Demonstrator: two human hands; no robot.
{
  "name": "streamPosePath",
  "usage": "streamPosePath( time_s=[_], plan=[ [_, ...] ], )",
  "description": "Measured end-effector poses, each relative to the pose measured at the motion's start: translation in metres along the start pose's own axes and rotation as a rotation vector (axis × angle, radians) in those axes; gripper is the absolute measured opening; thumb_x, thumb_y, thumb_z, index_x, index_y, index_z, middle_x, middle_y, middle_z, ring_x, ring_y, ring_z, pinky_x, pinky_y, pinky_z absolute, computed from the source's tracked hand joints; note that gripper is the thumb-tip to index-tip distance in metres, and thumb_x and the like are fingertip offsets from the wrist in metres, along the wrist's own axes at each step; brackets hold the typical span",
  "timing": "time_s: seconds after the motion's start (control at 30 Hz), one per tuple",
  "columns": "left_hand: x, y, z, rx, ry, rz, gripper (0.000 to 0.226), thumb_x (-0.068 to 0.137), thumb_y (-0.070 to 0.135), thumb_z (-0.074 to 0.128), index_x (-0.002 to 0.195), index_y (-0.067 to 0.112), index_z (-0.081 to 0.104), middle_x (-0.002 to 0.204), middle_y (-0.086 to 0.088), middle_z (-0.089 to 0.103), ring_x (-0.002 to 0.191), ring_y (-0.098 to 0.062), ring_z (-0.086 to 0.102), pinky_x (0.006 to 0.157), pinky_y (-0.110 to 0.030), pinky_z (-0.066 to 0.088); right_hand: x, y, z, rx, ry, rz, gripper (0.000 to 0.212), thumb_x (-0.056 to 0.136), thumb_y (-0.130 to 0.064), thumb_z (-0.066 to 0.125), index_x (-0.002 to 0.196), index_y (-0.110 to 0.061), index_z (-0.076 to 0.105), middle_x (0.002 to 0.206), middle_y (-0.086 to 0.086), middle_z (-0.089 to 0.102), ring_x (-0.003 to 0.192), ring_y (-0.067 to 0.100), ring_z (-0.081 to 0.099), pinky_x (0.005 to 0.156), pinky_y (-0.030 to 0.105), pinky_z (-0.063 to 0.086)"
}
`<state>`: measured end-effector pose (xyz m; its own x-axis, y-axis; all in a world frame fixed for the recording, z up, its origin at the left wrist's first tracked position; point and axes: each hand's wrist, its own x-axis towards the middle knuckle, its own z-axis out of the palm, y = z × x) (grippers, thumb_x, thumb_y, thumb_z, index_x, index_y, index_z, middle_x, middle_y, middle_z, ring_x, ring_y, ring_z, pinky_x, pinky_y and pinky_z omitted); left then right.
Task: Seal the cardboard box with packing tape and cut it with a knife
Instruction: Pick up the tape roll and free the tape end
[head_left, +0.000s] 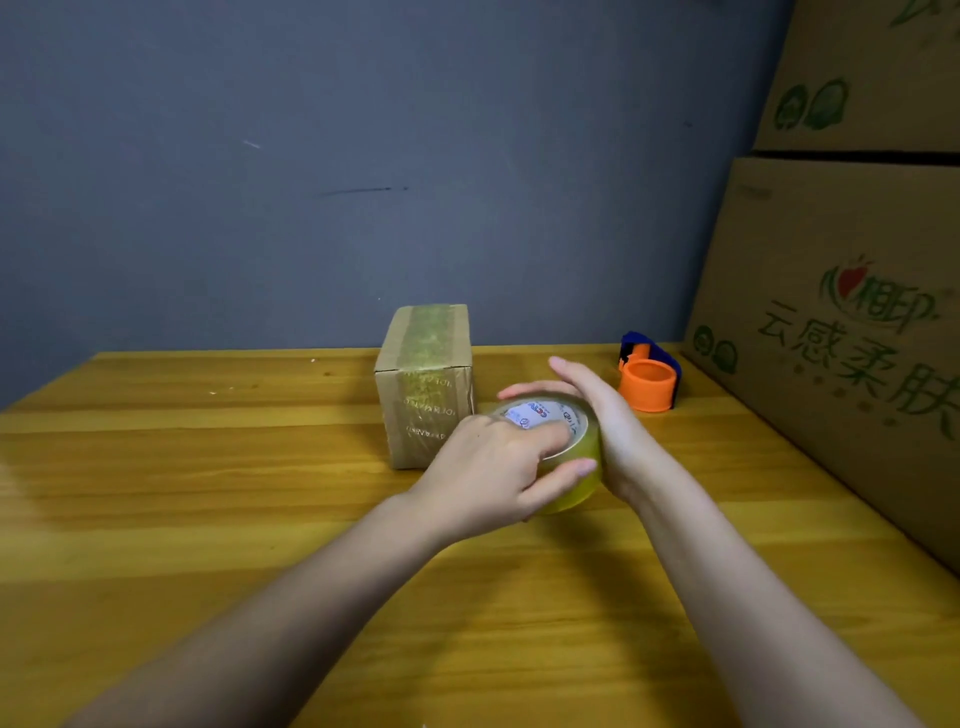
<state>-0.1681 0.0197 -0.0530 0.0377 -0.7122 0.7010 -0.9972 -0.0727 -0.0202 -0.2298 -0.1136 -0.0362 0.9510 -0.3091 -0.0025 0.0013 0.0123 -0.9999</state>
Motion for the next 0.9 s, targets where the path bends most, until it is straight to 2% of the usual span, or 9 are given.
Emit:
streamPosePath(
  time_s=[0.1,0.2,0.27,0.37,0.47,0.57,0.63,0.73,0.9],
  plan=[
    [0.005,-0.002,0.007,0.058,0.031,-0.018,0.036,0.089,0.042,0.041,0.067,0.017,0.054,0.056,0.0,0.057,0.053,-0.023,0.057,0.053,-0.027,0.041,-0.001,0.009,0.001,0.105,0.104,-0.018,0.054,0.098,-0.038,0.034,0.092,0.001,0.071,0.082,0.015,0.074,0.068,0.018,0.069,0.064,0.024,0.055],
    [0.01,0.003,0.014,-0.046,0.063,-0.278,0.038,0.084,0.052,0.041,0.093,0.018,0.057,0.096,0.003,0.061,0.094,-0.014,0.057,0.083,-0.029,0.042,0.002,0.012,-0.007,0.184,0.303,-0.049,0.044,0.097,-0.037,0.039,0.074,-0.013,0.067,0.058,0.003,0.072,0.055,0.013,0.068,0.06,0.026,0.053],
    [0.014,0.007,0.021,-0.239,0.075,-0.514,0.057,0.081,0.06,0.043,0.121,0.02,0.047,0.127,0.003,0.047,0.119,-0.009,0.042,0.1,-0.026,0.035,0.004,0.01,-0.013,0.212,0.352,-0.062,0.05,0.097,-0.041,0.037,0.082,-0.007,0.071,0.068,0.01,0.074,0.065,0.02,0.071,0.06,0.027,0.057],
    [0.027,0.005,0.028,-0.816,-0.028,-0.93,0.072,0.085,0.053,0.053,0.145,0.026,0.023,0.148,0.002,0.03,0.128,-0.009,0.036,0.109,-0.03,0.031,0.006,0.004,-0.022,0.077,0.404,-0.112,0.057,0.099,-0.043,0.03,0.103,-0.002,0.07,0.093,0.019,0.073,0.085,0.027,0.07,0.072,0.032,0.056],
    [0.038,-0.003,0.035,-1.236,-0.15,-1.248,0.068,0.089,0.032,0.054,0.148,0.029,0.02,0.146,-0.003,0.041,0.124,-0.023,0.05,0.099,-0.048,0.048,0.012,0.0,-0.036,-0.068,0.368,-0.117,0.057,0.097,-0.052,0.029,0.114,-0.013,0.067,0.105,0.01,0.071,0.095,0.018,0.068,0.082,0.029,0.055],
    [0.041,-0.008,0.04,-1.501,-0.048,-1.397,0.042,0.095,0.008,0.044,0.135,0.015,0.04,0.132,-0.012,0.053,0.095,-0.025,0.061,0.067,-0.043,0.059,0.019,0.003,-0.046,0.013,0.322,-0.054,0.055,0.092,-0.057,0.036,0.132,-0.023,0.053,0.126,0.005,0.063,0.116,0.021,0.059,0.104,0.042,0.044],
    [0.044,-0.003,0.043,-1.61,-0.015,-1.455,0.024,0.096,0.005,0.043,0.118,0.013,0.047,0.113,-0.013,0.058,0.084,-0.024,0.06,0.057,-0.039,0.058,0.024,0.007,-0.047,0.009,0.483,-0.08,0.049,0.095,-0.048,0.039,0.134,-0.02,0.048,0.136,0.004,0.054,0.122,0.018,0.05,0.105,0.034,0.038],
    [0.052,0.0,0.054,-1.557,0.096,-1.505,0.029,0.096,0.007,0.044,0.124,0.016,0.041,0.108,-0.009,0.057,0.081,-0.023,0.06,0.058,-0.04,0.057,0.025,0.015,-0.045,-0.26,0.756,-0.19,0.039,0.096,-0.038,0.044,0.128,-0.017,0.049,0.134,0.005,0.046,0.119,0.017,0.046,0.096,0.028,0.036],
    [0.062,-0.003,0.075,-1.416,0.183,-1.485,0.049,0.096,0.015,0.046,0.141,0.026,0.031,0.13,-0.008,0.053,0.107,-0.027,0.061,0.074,-0.04,0.058,0.034,0.026,-0.052,-0.425,0.8,-0.183,0.042,0.096,-0.045,0.04,0.119,-0.014,0.057,0.13,0.004,0.044,0.118,0.02,0.048,0.091,0.03,0.039]
  ],
)
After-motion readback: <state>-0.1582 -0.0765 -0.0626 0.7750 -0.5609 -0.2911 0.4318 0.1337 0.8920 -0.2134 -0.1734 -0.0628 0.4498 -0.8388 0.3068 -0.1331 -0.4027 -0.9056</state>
